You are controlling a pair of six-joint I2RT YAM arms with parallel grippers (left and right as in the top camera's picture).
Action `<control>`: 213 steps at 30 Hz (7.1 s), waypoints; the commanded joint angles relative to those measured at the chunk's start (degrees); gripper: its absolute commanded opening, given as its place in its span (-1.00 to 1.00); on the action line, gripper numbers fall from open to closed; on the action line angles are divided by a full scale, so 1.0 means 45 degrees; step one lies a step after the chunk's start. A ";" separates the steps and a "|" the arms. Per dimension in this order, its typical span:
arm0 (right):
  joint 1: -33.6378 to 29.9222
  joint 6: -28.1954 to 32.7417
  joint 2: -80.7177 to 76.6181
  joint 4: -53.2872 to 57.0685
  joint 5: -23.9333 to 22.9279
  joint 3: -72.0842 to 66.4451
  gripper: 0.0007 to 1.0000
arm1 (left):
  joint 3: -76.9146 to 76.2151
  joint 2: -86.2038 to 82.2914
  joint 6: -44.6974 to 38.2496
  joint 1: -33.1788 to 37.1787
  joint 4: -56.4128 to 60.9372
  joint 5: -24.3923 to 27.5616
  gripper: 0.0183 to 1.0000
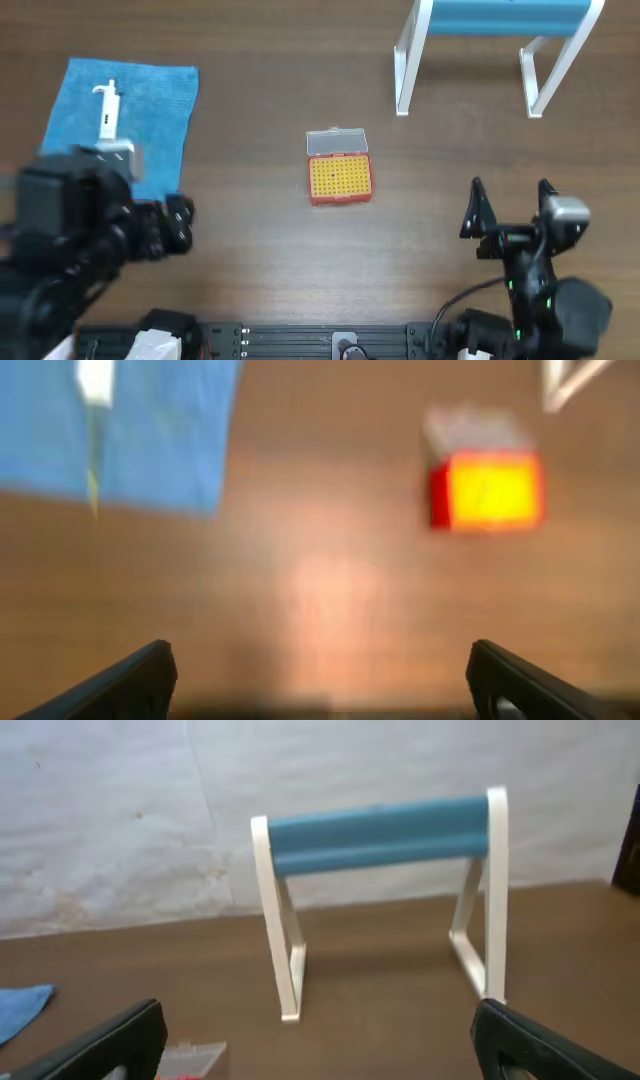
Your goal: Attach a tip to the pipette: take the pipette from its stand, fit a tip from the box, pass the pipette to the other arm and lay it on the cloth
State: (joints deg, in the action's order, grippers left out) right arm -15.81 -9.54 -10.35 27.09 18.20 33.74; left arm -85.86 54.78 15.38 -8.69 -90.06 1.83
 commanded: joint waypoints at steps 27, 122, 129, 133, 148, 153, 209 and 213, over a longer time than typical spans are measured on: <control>-0.0063 0.0185 0.2030 0.8131 0.0073 0.0743 0.95 | 0.7140 -0.6883 0.1530 0.0010 0.4206 -0.0933 0.99; 0.4439 0.3711 0.2288 -0.5129 -0.3784 -0.7451 0.95 | 1.9011 -1.2094 -0.1574 0.2273 1.9210 0.1749 0.99; 0.4439 0.3109 0.2288 -0.5134 -0.3823 -0.7451 0.95 | 1.9011 -1.2094 -0.1574 0.2273 1.9210 0.1749 0.99; 0.4430 0.3128 0.2288 -0.5270 -0.3575 -0.7451 0.95 | 1.9011 -1.2094 -0.1574 0.2273 1.9210 0.1749 0.99; 0.4415 0.3570 0.2288 -0.5119 -0.3623 -0.7451 0.95 | 1.9011 -1.2094 -0.1579 0.2273 1.9210 0.1749 0.99; 0.4415 0.3565 0.2288 -0.5119 -0.3614 -0.7451 0.95 | 1.9011 -1.2094 -0.1579 0.2273 1.9205 0.1749 0.99; 0.4415 0.3565 0.2288 -0.5119 -0.3614 -0.7446 0.95 | 1.9011 -1.2080 -0.1574 0.2273 1.9205 0.1749 0.99; 0.4415 0.3565 0.2288 -0.5119 -0.3614 -0.7451 0.95 | 1.9011 -1.2080 -0.1574 0.2273 1.9205 0.1749 0.99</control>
State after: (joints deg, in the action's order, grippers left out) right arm 3.77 6.31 -0.47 3.68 2.20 0.36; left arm -0.56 0.82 7.75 1.26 -3.57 8.88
